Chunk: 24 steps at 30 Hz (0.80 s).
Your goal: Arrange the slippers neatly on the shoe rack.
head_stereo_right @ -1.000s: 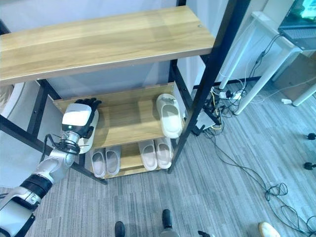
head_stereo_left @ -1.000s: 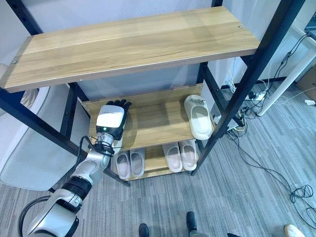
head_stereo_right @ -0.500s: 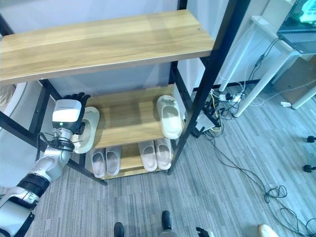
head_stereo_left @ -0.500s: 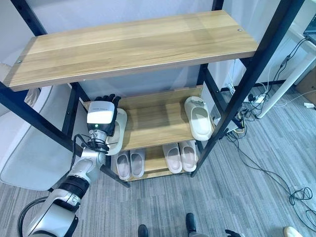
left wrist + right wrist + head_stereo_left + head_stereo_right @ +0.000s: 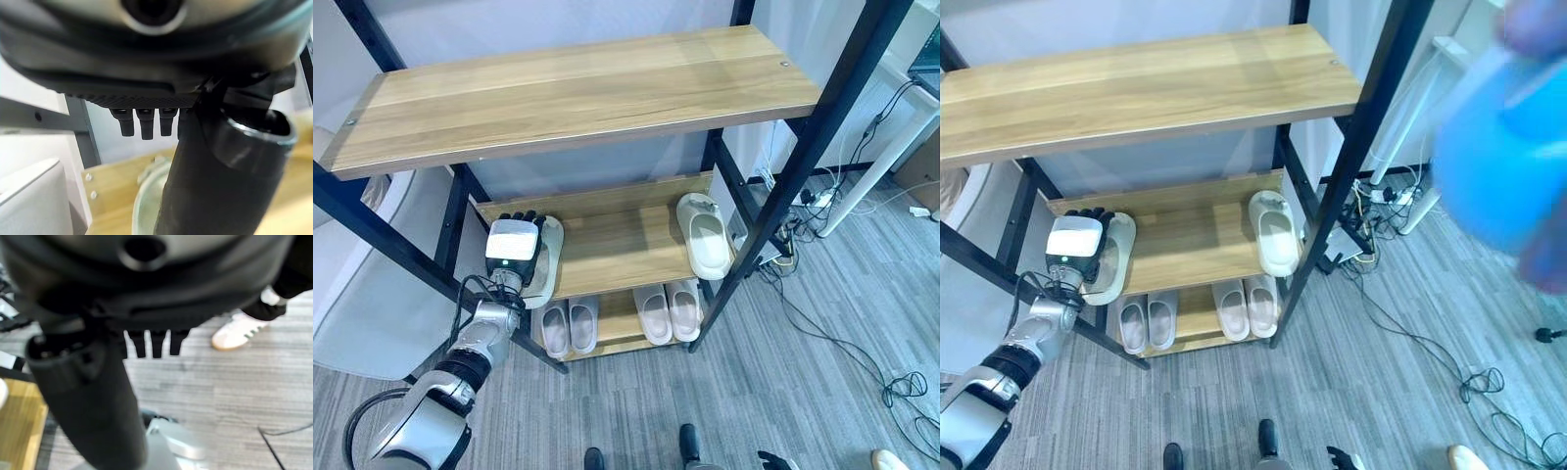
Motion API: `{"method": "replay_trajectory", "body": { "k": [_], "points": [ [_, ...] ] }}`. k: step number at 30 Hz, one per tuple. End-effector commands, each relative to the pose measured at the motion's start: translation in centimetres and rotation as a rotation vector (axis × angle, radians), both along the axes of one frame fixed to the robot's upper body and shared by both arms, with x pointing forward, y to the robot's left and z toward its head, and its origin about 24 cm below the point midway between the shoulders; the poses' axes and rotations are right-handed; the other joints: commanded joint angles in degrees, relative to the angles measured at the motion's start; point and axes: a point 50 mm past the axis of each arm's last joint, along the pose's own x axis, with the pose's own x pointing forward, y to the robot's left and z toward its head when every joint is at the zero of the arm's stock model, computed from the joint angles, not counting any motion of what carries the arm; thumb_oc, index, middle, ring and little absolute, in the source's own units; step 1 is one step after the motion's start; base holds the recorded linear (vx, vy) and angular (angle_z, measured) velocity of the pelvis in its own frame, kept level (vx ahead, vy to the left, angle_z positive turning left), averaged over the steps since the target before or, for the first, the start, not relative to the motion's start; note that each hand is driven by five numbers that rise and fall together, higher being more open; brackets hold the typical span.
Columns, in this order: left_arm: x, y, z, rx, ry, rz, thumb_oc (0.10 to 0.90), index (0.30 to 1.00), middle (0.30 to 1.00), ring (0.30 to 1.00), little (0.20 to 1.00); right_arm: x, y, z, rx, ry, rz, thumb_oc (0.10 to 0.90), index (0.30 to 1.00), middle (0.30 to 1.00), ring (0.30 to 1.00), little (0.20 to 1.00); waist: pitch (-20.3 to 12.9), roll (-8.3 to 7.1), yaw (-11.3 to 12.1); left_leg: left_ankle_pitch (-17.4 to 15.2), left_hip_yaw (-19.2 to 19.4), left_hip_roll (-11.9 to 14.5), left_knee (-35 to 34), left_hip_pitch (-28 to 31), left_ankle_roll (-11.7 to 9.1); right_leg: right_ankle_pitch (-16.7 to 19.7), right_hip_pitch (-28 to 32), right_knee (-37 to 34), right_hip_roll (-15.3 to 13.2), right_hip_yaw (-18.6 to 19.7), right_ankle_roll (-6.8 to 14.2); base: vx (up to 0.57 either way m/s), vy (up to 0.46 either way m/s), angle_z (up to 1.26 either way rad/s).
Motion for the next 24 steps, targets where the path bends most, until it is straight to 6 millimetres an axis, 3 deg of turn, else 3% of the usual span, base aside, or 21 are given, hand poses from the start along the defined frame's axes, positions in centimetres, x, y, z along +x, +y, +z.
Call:
{"method": "replay_trajectory", "body": {
  "k": [1, 5, 22, 23, 24],
  "points": [
    [3.5, 0.5, 9.4, 0.053, -0.333, 0.029, 0.8, 0.9, 0.9, 0.9, 0.9, 0.5, -1.0, 0.5, -0.049, -0.042, 0.014, 0.8, 0.9, 0.9, 0.9, 0.9, -0.8, -0.34, 0.2, -6.2, 1.2, -3.5, 0.2, 0.9, 0.7, -7.7, 3.8, 0.8, 0.4, -1.3, 4.7, 0.0, 0.0, 0.0],
    [3.7, 0.6, 8.2, 0.018, -0.287, 0.049, 0.8, 0.9, 0.9, 0.9, 0.9, 0.7, -0.8, 0.5, -0.046, -0.051, 0.017, 0.8, 0.9, 0.9, 0.9, 0.9, -0.9, -0.39, -0.3, -6.2, 1.6, -3.5, 0.2, 0.7, 0.7, -7.6, 3.4, 0.8, 0.4, -1.1, 4.7, 0.01, 0.001, -0.01],
    [4.1, -1.4, 9.4, -0.285, -0.391, -0.005, 0.8, 0.9, 0.9, 0.9, 0.9, 0.1, -0.4, 0.2, -0.03, -0.027, -0.019, 0.8, 0.9, 0.9, 0.9, 0.9, -1.2, -0.09, -1.4, -5.9, 2.6, -3.9, 0.2, -0.9, 0.9, -7.1, 1.3, 0.8, 0.0, -0.3, 4.5, 0.01, 0.0, -0.01],
    [4.1, -1.3, 9.0, -0.28, -0.376, 0.003, 0.4, 0.3, 0.3, 0.3, 0.3, 0.2, -0.4, 0.2, -0.032, -0.025, -0.018, 0.8, 0.9, 0.9, 0.9, 0.9, -1.2, -0.06, -1.4, -5.9, 2.6, -3.8, 0.2, -0.9, 0.9, -7.1, 1.2, 0.8, 0.0, -0.3, 4.5, 0.02, -0.001, -0.03],
    [4.3, -1.3, 8.5, -0.301, -0.34, 0.014, 0.4, 0.3, 0.3, 0.3, 0.3, 0.3, -0.5, 0.2, -0.037, -0.023, -0.01, 0.8, 0.9, 0.9, 0.9, 0.9, -1.2, 0.03, -1.5, -5.9, 2.7, -3.8, 0.2, -1.0, 0.9, -7.0, 1.1, 0.8, 0.0, -0.3, 4.5, 0.02, 0.0, -0.03]
  ]
}}
